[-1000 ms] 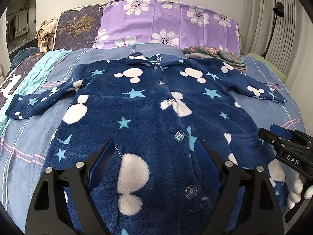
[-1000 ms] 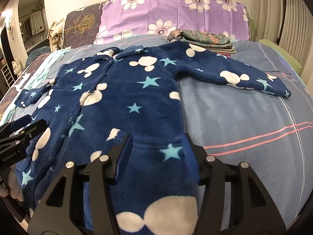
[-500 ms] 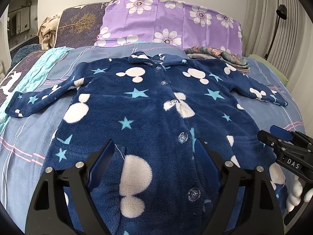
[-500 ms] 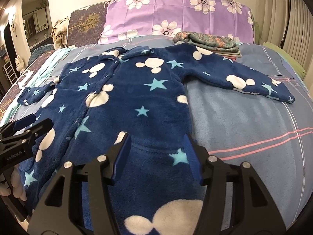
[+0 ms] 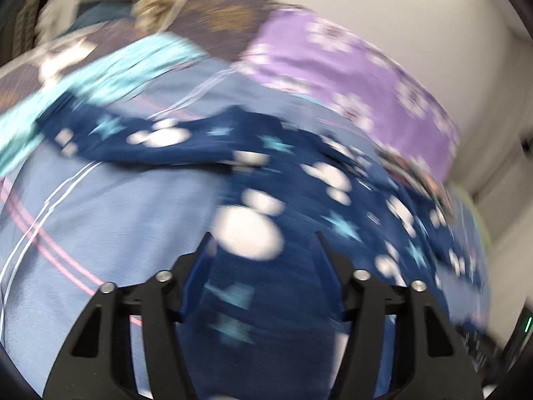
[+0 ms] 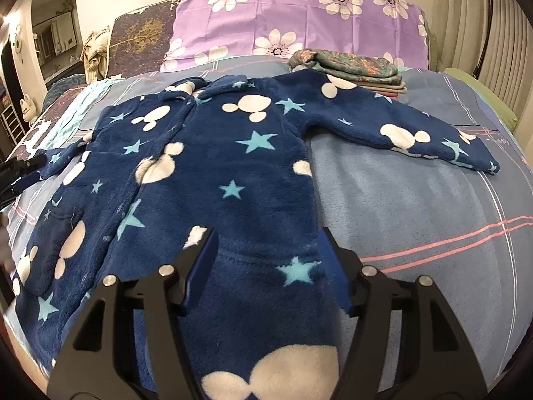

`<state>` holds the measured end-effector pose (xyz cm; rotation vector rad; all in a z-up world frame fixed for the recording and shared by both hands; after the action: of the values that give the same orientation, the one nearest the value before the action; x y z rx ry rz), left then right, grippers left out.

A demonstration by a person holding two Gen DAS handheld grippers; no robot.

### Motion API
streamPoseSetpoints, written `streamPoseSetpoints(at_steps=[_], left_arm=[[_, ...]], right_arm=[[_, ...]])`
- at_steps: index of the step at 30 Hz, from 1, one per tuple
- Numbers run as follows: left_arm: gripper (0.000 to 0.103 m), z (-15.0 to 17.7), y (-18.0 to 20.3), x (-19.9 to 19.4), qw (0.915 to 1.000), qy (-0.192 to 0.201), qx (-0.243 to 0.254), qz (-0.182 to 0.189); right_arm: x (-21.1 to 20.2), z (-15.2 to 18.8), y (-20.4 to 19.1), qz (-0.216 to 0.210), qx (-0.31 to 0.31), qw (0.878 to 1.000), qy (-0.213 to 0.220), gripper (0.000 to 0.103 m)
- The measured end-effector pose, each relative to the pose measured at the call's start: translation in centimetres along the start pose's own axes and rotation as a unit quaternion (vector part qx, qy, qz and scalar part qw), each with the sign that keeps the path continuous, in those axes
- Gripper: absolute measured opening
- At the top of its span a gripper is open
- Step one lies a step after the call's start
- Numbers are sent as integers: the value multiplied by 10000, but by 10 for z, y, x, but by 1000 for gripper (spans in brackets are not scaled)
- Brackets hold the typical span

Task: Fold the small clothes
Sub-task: 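Grasp the navy sleeve cuff with the left gripper and lift it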

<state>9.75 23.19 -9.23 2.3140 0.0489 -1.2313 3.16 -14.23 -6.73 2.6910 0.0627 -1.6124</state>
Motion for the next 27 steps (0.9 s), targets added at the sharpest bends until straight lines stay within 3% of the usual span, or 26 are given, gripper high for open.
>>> streamPoseSetpoints(at_steps=[5, 9, 12, 14, 18, 19, 20, 21, 23, 25, 27], left_arm=[[53, -34, -100, 12, 9912, -17, -1324, -96], [53, -57, -174, 30, 9709, 9, -2396, -47], [53, -78, -206, 32, 9600, 290, -2786, 31], [53, -97, -222, 34, 9536, 471, -2971, -112], [53, -124, -242, 40, 9475, 650, -3103, -410], [48, -129, -242, 41, 9479, 682, -3077, -462], [25, -134, -245, 40, 9490, 720, -3008, -611], [9, -139, -247, 39, 9507, 734, -2887, -859], [7, -145, -242, 36, 9527, 788, -2778, -945], [7, -153, -218, 21, 9603, 1019, -2455, -841], [7, -167, -174, 5, 9722, 1263, -1796, -810]], right_arm=[[7, -1, 6, 118, 117, 9998, -84, 64], [14, -3, 12, 207, 270, 9993, -169, 65], [18, -6, 13, 268, 297, 9990, -205, 65], [21, -9, 12, 326, 275, 9988, -236, 65], [28, -13, 10, 384, 265, 9985, -302, 65], [30, -14, 9, 390, 266, 9984, -322, 65], [32, -15, 9, 394, 265, 9983, -340, 65], [33, -16, 8, 394, 262, 9982, -355, 65], [33, -20, 7, 384, 243, 9984, -338, 65], [31, -24, 6, 379, 213, 9987, -277, 65], [30, -28, 6, 335, 217, 9989, -252, 66]])
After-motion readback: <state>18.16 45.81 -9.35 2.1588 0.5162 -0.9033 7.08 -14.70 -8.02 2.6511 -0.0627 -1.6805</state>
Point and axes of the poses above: each gripper's, at about its wrist camera, not at the fingertips, and x roughly the way its jaws point, y to its right, z to its underside, the point moved 7 cm from there along x, roughly the way its jaws point, and after that the axes turned 13 degrees about -y, right-handed, at the moved point
